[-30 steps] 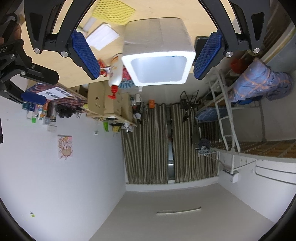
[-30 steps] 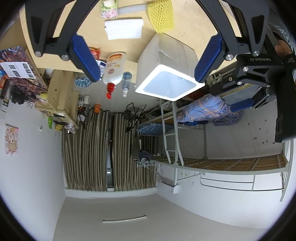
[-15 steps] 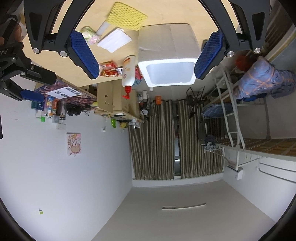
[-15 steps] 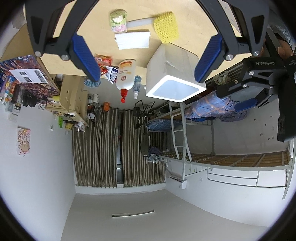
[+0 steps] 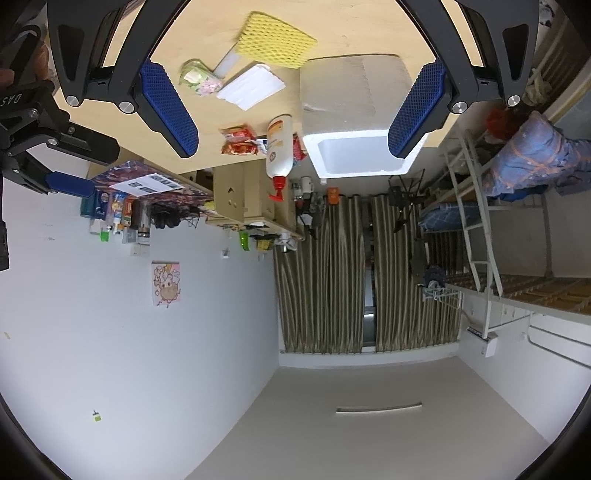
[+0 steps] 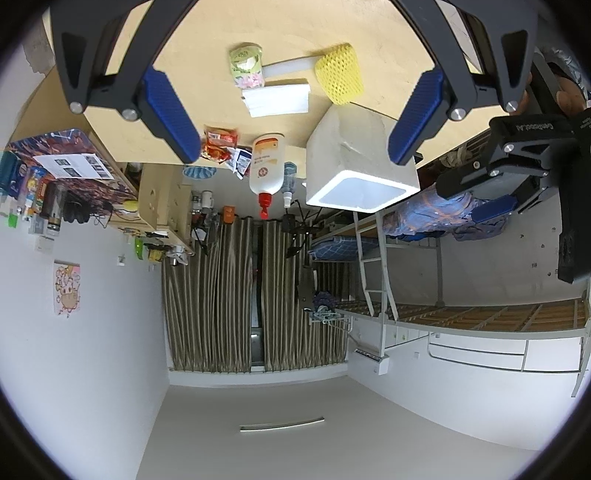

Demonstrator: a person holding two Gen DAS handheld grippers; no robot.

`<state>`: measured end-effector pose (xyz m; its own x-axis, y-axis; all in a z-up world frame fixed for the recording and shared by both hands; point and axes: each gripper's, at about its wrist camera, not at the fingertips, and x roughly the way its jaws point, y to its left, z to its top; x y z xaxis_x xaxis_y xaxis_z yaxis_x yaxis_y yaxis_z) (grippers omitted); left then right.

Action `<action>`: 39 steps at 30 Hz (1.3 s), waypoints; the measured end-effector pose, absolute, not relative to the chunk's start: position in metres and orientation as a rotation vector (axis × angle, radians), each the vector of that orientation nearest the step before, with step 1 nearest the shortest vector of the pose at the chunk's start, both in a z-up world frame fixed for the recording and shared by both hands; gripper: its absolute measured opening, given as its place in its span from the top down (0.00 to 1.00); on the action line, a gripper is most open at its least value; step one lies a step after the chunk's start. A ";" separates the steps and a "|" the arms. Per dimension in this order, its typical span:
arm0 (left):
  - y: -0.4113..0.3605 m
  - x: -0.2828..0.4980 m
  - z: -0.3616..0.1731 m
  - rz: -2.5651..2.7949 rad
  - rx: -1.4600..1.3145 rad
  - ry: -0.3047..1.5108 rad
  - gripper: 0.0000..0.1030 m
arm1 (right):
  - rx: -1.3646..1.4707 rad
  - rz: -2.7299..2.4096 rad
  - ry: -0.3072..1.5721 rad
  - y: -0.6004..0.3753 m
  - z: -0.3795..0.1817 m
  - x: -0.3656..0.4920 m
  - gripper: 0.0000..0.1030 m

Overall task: Organize soft objects
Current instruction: 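Withdraw both tools from the box toward the yellow mesh sponge brush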

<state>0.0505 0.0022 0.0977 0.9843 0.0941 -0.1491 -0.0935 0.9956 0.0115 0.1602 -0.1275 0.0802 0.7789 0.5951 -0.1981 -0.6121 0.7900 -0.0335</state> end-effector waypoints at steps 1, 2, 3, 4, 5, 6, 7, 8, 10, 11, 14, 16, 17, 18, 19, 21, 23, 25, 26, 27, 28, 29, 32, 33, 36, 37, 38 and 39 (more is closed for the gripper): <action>0.002 0.050 0.097 0.090 0.004 0.148 0.00 | -0.099 0.652 0.183 -0.127 0.080 0.160 0.00; 0.002 0.050 0.097 0.086 0.001 0.147 0.00 | -0.102 0.648 0.182 -0.127 0.080 0.159 0.00; 0.001 0.050 0.096 0.084 -0.002 0.144 0.00 | -0.105 0.642 0.180 -0.128 0.079 0.158 0.00; 0.001 0.050 0.095 0.082 -0.006 0.141 0.00 | -0.105 0.639 0.176 -0.128 0.079 0.157 0.00; 0.001 0.050 0.094 0.078 -0.009 0.140 0.00 | -0.103 0.638 0.174 -0.129 0.079 0.156 0.00; 0.000 0.051 0.092 0.072 -0.010 0.141 0.00 | -0.098 0.637 0.175 -0.131 0.078 0.155 0.00; 0.000 0.051 0.091 0.070 -0.012 0.143 0.00 | -0.095 0.633 0.174 -0.132 0.077 0.155 0.00; 0.000 0.052 0.089 0.066 -0.014 0.145 0.00 | -0.094 0.626 0.172 -0.133 0.076 0.155 0.00; -0.001 0.053 0.085 0.062 -0.015 0.155 0.00 | -0.091 0.607 0.176 -0.135 0.075 0.156 0.00; -0.001 0.055 0.083 0.062 -0.014 0.161 0.00 | -0.090 0.597 0.179 -0.135 0.074 0.157 0.00; -0.002 0.060 0.076 0.056 -0.023 0.176 0.00 | -0.097 0.572 0.185 -0.134 0.071 0.158 0.00; -0.002 0.062 0.072 0.052 -0.035 0.184 0.00 | -0.094 0.567 0.190 -0.136 0.068 0.159 0.00; -0.002 0.063 0.069 0.051 -0.038 0.190 0.00 | -0.090 0.567 0.194 -0.136 0.067 0.160 0.00; -0.003 0.065 0.066 0.048 -0.042 0.199 0.00 | -0.088 0.567 0.198 -0.137 0.066 0.160 0.00; -0.004 0.067 0.063 0.044 -0.045 0.205 0.00 | -0.087 0.567 0.204 -0.138 0.065 0.161 0.00; -0.004 0.069 0.059 0.038 -0.049 0.215 0.00 | -0.086 0.567 0.211 -0.138 0.063 0.163 0.00; -0.005 0.071 0.054 0.035 -0.057 0.223 0.00 | -0.080 0.566 0.222 -0.139 0.061 0.165 0.00; -0.006 0.073 0.048 0.027 -0.066 0.234 0.00 | -0.075 0.567 0.234 -0.139 0.057 0.167 0.00; -0.005 0.074 0.045 0.025 -0.068 0.242 0.00 | -0.076 0.566 0.240 -0.139 0.055 0.168 0.00; -0.006 0.076 0.042 0.022 -0.067 0.250 0.00 | -0.077 0.565 0.246 -0.139 0.053 0.169 0.00; -0.007 0.077 0.039 0.021 -0.066 0.257 0.00 | -0.078 0.565 0.249 -0.139 0.051 0.169 0.00; -0.008 0.080 0.036 0.021 -0.063 0.263 0.00 | -0.079 0.566 0.253 -0.139 0.050 0.170 0.00; -0.007 0.083 0.028 0.021 -0.067 0.272 0.00 | -0.079 0.563 0.265 -0.139 0.045 0.171 0.00; -0.007 0.084 0.026 0.021 -0.069 0.275 0.00 | -0.078 0.563 0.271 -0.140 0.043 0.172 0.00; -0.007 0.088 0.018 0.007 -0.081 0.286 0.00 | -0.067 0.565 0.285 -0.142 0.039 0.174 0.00; -0.006 0.089 0.017 0.005 -0.080 0.286 0.00 | -0.068 0.565 0.287 -0.142 0.038 0.176 0.00; -0.007 0.090 0.014 0.003 -0.077 0.286 0.00 | -0.071 0.562 0.292 -0.142 0.036 0.177 0.00; -0.006 0.091 0.012 0.003 -0.069 0.290 0.00 | -0.072 0.560 0.297 -0.142 0.035 0.179 0.00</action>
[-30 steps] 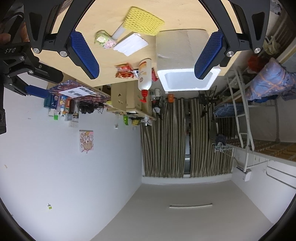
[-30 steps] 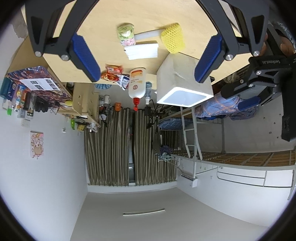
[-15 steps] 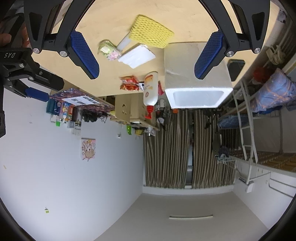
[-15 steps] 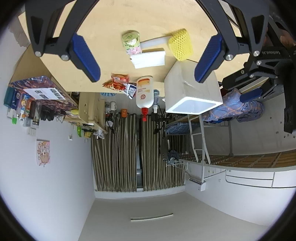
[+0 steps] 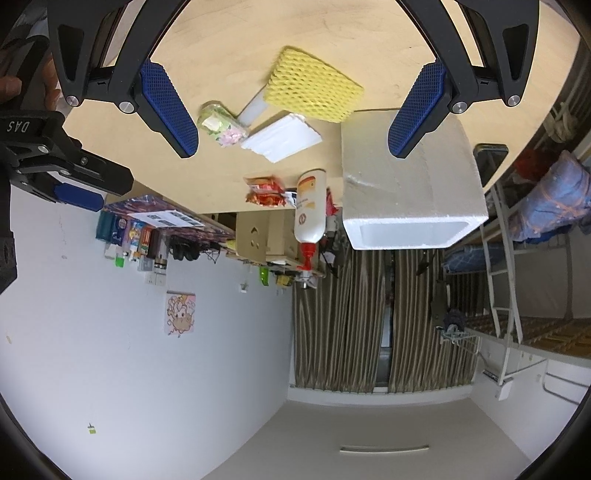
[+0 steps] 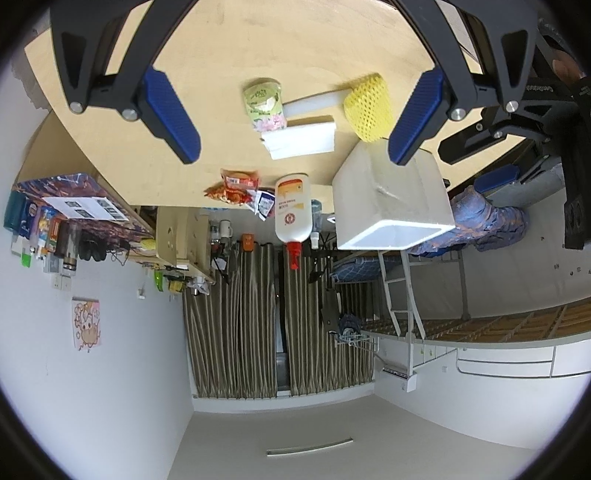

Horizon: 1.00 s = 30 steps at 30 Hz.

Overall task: Organize soft objects
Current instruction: 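Withdraw both tools from the box toward the yellow mesh sponge brush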

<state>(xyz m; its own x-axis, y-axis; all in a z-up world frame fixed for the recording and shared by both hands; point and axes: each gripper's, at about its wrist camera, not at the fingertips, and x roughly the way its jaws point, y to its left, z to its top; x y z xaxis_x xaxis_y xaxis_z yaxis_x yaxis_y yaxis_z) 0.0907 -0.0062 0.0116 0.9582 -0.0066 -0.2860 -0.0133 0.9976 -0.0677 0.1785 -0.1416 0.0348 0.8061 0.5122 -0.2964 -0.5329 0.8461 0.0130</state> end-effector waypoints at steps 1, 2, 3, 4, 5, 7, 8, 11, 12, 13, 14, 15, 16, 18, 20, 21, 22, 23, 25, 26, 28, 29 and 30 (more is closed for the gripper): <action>-0.007 0.092 0.009 0.005 -0.064 0.293 0.00 | -0.072 0.559 0.303 -0.142 0.033 0.180 0.00; -0.007 0.094 0.007 0.007 -0.059 0.297 0.00 | -0.072 0.558 0.309 -0.142 0.031 0.181 0.00; -0.007 0.095 0.004 0.007 -0.055 0.304 0.00 | -0.073 0.555 0.315 -0.142 0.029 0.183 0.00; -0.007 0.098 0.002 0.007 -0.054 0.312 0.00 | -0.073 0.552 0.323 -0.142 0.026 0.184 0.00; -0.006 0.100 -0.001 0.006 -0.055 0.317 0.00 | -0.073 0.549 0.331 -0.141 0.024 0.185 0.00; -0.005 0.106 -0.007 0.006 -0.058 0.337 0.00 | -0.074 0.547 0.350 -0.141 0.019 0.189 0.00; -0.004 0.109 -0.010 0.009 -0.059 0.348 0.00 | -0.077 0.545 0.358 -0.141 0.017 0.191 0.00; -0.001 0.117 -0.017 0.013 -0.061 0.372 0.00 | -0.090 0.540 0.391 -0.139 0.009 0.199 0.00; 0.000 0.118 -0.019 0.014 -0.061 0.379 0.00 | -0.092 0.539 0.397 -0.139 0.007 0.201 0.00; 0.001 0.122 -0.021 0.015 -0.061 0.388 0.00 | -0.094 0.538 0.407 -0.139 0.004 0.204 0.00; 0.001 0.124 -0.023 0.014 -0.062 0.392 0.00 | -0.094 0.539 0.415 -0.138 0.003 0.205 0.00; 0.003 0.127 -0.024 0.013 -0.064 0.399 0.00 | -0.094 0.542 0.423 -0.138 0.001 0.207 0.00; 0.003 0.130 -0.026 0.011 -0.065 0.406 0.00 | -0.095 0.545 0.429 -0.137 -0.001 0.209 0.00; 0.004 0.134 -0.029 0.011 -0.063 0.420 0.00 | -0.097 0.545 0.442 -0.135 -0.005 0.212 0.00; 0.005 0.139 -0.033 0.014 -0.062 0.434 0.00 | -0.095 0.547 0.451 -0.135 -0.007 0.216 0.00; 0.006 0.143 -0.035 0.017 -0.062 0.445 0.00 | -0.094 0.549 0.458 -0.134 -0.008 0.219 0.00; 0.006 0.145 -0.037 0.019 -0.063 0.456 0.00 | -0.094 0.547 0.465 -0.134 -0.010 0.222 0.00; 0.007 0.149 -0.039 0.021 -0.066 0.469 0.00 | -0.096 0.546 0.475 -0.133 -0.012 0.225 0.00; 0.009 0.156 -0.044 0.021 -0.076 0.499 0.00 | -0.098 0.543 0.494 -0.132 -0.015 0.231 0.00; 0.010 0.159 -0.046 0.022 -0.081 0.510 0.00 | -0.100 0.542 0.505 -0.131 -0.017 0.234 0.00; 0.012 0.164 -0.049 0.026 -0.094 0.527 0.00 | -0.104 0.540 0.524 -0.130 -0.022 0.240 0.00; 0.014 0.167 -0.051 0.031 -0.099 0.540 0.00 | -0.105 0.540 0.530 -0.129 -0.023 0.243 0.00; 0.014 0.170 -0.053 0.030 -0.100 0.553 0.00 | -0.104 0.541 0.535 -0.129 -0.024 0.244 0.00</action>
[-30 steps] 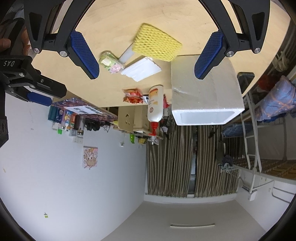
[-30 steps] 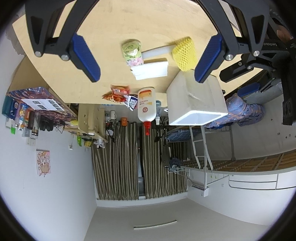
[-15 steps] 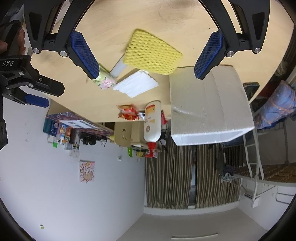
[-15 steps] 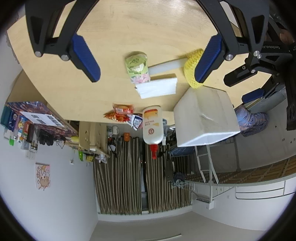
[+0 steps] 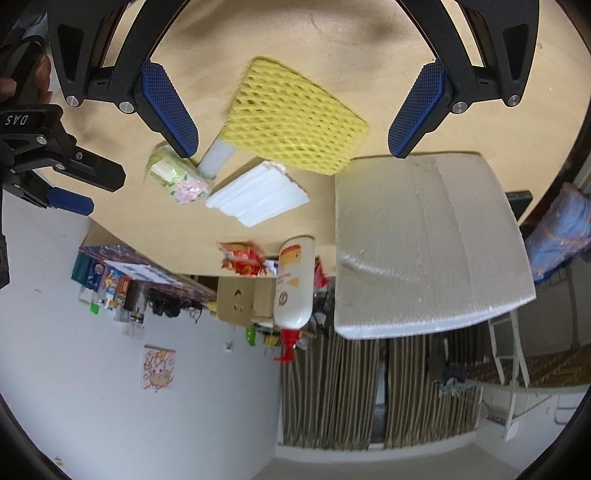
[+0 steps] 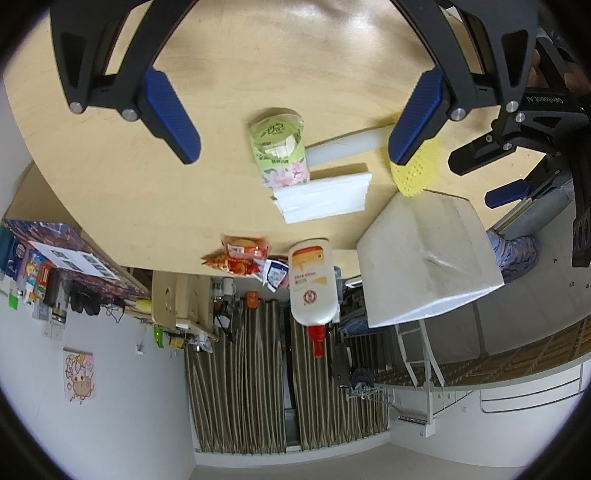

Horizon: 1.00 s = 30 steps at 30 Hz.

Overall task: Organize soft objects
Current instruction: 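Withdraw both tools from the box toward the yellow mesh sponge brush, then close left tool on yellow mesh sponge while right tool closes on green tissue pack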

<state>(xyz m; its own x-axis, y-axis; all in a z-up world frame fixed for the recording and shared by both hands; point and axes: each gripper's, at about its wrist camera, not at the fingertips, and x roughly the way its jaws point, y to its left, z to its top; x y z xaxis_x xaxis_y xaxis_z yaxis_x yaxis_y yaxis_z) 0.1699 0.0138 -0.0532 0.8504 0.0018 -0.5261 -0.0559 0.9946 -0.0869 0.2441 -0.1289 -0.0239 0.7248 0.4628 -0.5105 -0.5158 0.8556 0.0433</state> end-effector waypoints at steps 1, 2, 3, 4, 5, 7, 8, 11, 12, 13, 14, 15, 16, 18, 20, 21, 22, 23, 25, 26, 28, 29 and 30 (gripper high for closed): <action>0.014 0.172 -0.055 0.033 -0.100 0.563 0.00 | -0.103 0.544 0.541 -0.129 -0.025 0.246 0.00; 0.014 0.173 -0.056 0.036 -0.099 0.567 0.00 | -0.101 0.547 0.546 -0.128 -0.026 0.248 0.00; 0.014 0.176 -0.057 0.040 -0.095 0.571 0.00 | -0.102 0.548 0.548 -0.128 -0.027 0.249 0.00; 0.013 0.176 -0.058 0.042 -0.092 0.575 0.00 | -0.105 0.550 0.551 -0.127 -0.028 0.250 0.00; 0.013 0.178 -0.058 0.042 -0.090 0.580 0.00 | -0.106 0.552 0.554 -0.127 -0.029 0.252 0.00; 0.013 0.182 -0.061 0.047 -0.089 0.593 0.00 | -0.105 0.554 0.563 -0.126 -0.030 0.255 0.00; 0.013 0.185 -0.062 0.048 -0.089 0.604 0.00 | -0.105 0.555 0.568 -0.125 -0.031 0.257 0.00; 0.015 0.193 -0.065 0.055 -0.089 0.639 0.00 | -0.115 0.561 0.583 -0.122 -0.034 0.261 0.00; 0.015 0.194 -0.066 0.059 -0.089 0.646 0.00 | -0.116 0.562 0.587 -0.121 -0.035 0.262 0.00; 0.016 0.198 -0.067 0.060 -0.093 0.655 0.00 | -0.116 0.565 0.589 -0.121 -0.035 0.263 0.00; 0.017 0.200 -0.068 0.065 -0.096 0.665 0.00 | -0.116 0.566 0.591 -0.121 -0.035 0.265 0.00; 0.017 0.203 -0.070 0.069 -0.097 0.675 0.00 | -0.117 0.568 0.593 -0.121 -0.035 0.266 0.00; 0.017 0.205 -0.072 0.070 -0.098 0.684 0.00 | -0.117 0.569 0.594 -0.121 -0.036 0.267 0.00; 0.017 0.211 -0.076 0.080 -0.083 0.709 0.02 | -0.120 0.570 0.598 -0.120 -0.036 0.270 0.00; 0.018 0.214 -0.080 0.084 -0.072 0.736 0.06 | -0.124 0.572 0.604 -0.119 -0.037 0.273 0.00; 0.018 0.217 -0.083 0.082 -0.069 0.755 0.07 | -0.125 0.571 0.606 -0.118 -0.037 0.274 0.00; 0.018 0.219 -0.085 0.084 -0.065 0.765 0.11 | -0.126 0.572 0.609 -0.118 -0.038 0.275 0.00; 0.018 0.220 -0.088 0.093 -0.059 0.779 0.16 | -0.127 0.574 0.612 -0.117 -0.038 0.276 0.00; 0.019 0.225 -0.095 0.097 -0.058 0.814 0.23 | -0.134 0.576 0.619 -0.115 -0.039 0.278 0.00; 0.020 0.226 -0.098 0.096 -0.062 0.829 0.24 | -0.139 0.577 0.623 -0.114 -0.040 0.280 0.00; 0.023 0.229 -0.102 0.105 -0.067 0.840 0.24 | -0.151 0.581 0.629 -0.111 -0.041 0.283 0.00; 0.024 0.230 -0.103 0.111 -0.063 0.844 0.24 | -0.156 0.581 0.632 -0.110 -0.042 0.284 0.00; 0.025 0.230 -0.104 0.107 -0.065 0.843 0.24 | -0.159 0.583 0.636 -0.110 -0.043 0.285 0.00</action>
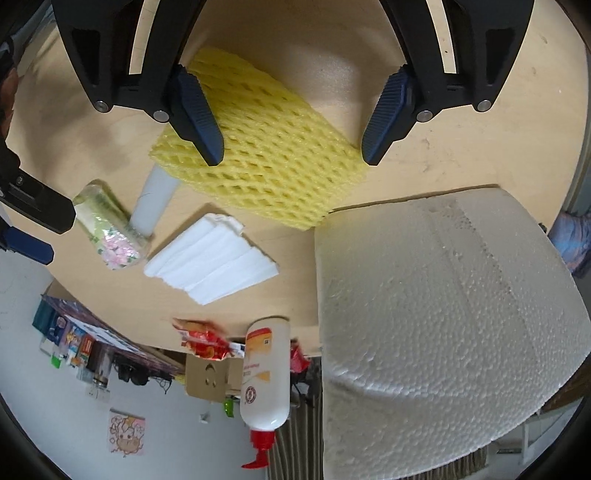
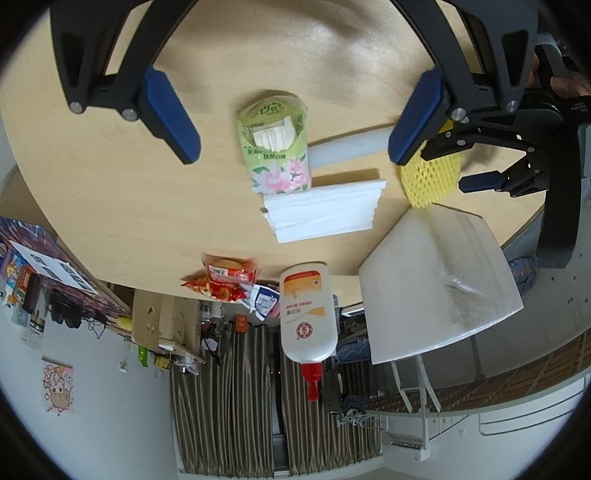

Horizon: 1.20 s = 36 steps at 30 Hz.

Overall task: Organize soft objects
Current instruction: 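Close left tool on yellow mesh sponge while right tool closes on green tissue pack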

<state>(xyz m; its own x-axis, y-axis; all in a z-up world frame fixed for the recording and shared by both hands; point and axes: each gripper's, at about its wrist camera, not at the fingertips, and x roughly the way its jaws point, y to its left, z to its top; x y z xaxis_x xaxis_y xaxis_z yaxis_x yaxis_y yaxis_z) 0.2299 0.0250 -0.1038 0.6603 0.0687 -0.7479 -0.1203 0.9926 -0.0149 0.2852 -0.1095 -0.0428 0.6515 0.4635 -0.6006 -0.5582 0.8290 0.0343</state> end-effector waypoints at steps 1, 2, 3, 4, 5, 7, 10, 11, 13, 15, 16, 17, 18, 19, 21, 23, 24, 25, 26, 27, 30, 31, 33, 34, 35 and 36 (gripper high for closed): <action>0.026 0.229 -0.104 0.107 -0.065 0.841 0.24 | -0.160 0.584 0.640 -0.109 -0.044 0.286 0.00; 0.026 0.229 -0.104 0.107 -0.065 0.841 0.24 | -0.162 0.585 0.645 -0.109 -0.045 0.288 0.00; 0.027 0.229 -0.105 0.104 -0.066 0.841 0.25 | -0.163 0.585 0.648 -0.109 -0.046 0.289 0.00; 0.027 0.229 -0.105 0.100 -0.071 0.842 0.25 | -0.165 0.583 0.653 -0.109 -0.047 0.290 0.00; 0.028 0.230 -0.106 0.094 -0.075 0.842 0.28 | -0.167 0.580 0.658 -0.108 -0.048 0.292 0.00; 0.027 0.229 -0.106 0.077 -0.076 0.840 0.32 | -0.169 0.579 0.667 -0.108 -0.050 0.294 0.00; 0.023 0.229 -0.105 0.056 -0.070 0.833 0.43 | -0.176 0.568 0.683 -0.108 -0.053 0.298 0.00; 0.022 0.228 -0.104 0.050 -0.068 0.831 0.49 | -0.178 0.566 0.686 -0.108 -0.053 0.299 0.00; 0.019 0.229 -0.104 0.024 -0.069 0.825 0.60 | -0.189 0.558 0.695 -0.107 -0.055 0.301 0.00; 0.016 0.228 -0.104 0.006 -0.064 0.819 0.69 | -0.208 0.541 0.703 -0.107 -0.057 0.304 0.00; 0.014 0.228 -0.104 -0.006 -0.064 0.816 0.72 | -0.218 0.531 0.705 -0.107 -0.058 0.305 0.00; 0.014 0.229 -0.104 -0.018 -0.071 0.814 0.75 | -0.223 0.528 0.708 -0.107 -0.059 0.306 0.00; 0.014 0.229 -0.104 -0.033 -0.085 0.814 0.76 | -0.223 0.526 0.712 -0.108 -0.060 0.307 0.00; 0.016 0.229 -0.104 -0.041 -0.097 0.815 0.76 | -0.225 0.521 0.717 -0.108 -0.061 0.309 0.00; 0.019 0.229 -0.104 -0.055 -0.120 0.815 0.78 | -0.230 0.510 0.724 -0.109 -0.063 0.311 0.00; 0.019 0.228 -0.104 -0.060 -0.122 0.813 0.79 | -0.233 0.511 0.730 -0.109 -0.063 0.313 0.00; 0.018 0.227 -0.104 -0.063 -0.117 0.812 0.80 | -0.233 0.512 0.734 -0.109 -0.063 0.313 0.00; 0.017 0.226 -0.104 -0.062 -0.112 0.811 0.80 | -0.236 0.510 0.737 -0.109 -0.064 0.314 0.00; 0.017 0.226 -0.104 -0.063 -0.109 0.810 0.80 | -0.241 0.506 0.740 -0.108 -0.065 0.315 0.00; 0.017 0.227 -0.104 -0.063 -0.110 0.810 0.80 | -0.241 0.506 0.743 -0.108 -0.065 0.315 0.00; 0.015 0.227 -0.104 -0.063 -0.112 0.808 0.80 | -0.241 0.507 0.744 -0.108 -0.065 0.316 0.00; 0.016 0.227 -0.105 -0.062 -0.110 0.808 0.80 | -0.239 0.505 0.746 -0.107 -0.065 0.316 0.00; 0.015 0.227 -0.104 -0.062 -0.109 0.807 0.80 | -0.235 0.498 0.749 -0.109 -0.065 0.317 0.00; 0.016 0.226 -0.105 -0.063 -0.108 0.807 0.80 | -0.232 0.497 0.750 -0.109 -0.065 0.317 0.00; 0.016 0.226 -0.105 -0.063 -0.107 0.806 0.80 | -0.229 0.498 0.752 -0.109 -0.066 0.317 0.00; 0.016 0.225 -0.105 -0.063 -0.108 0.806 0.80 | -0.229 0.497 0.754 -0.109 -0.066 0.318 0.01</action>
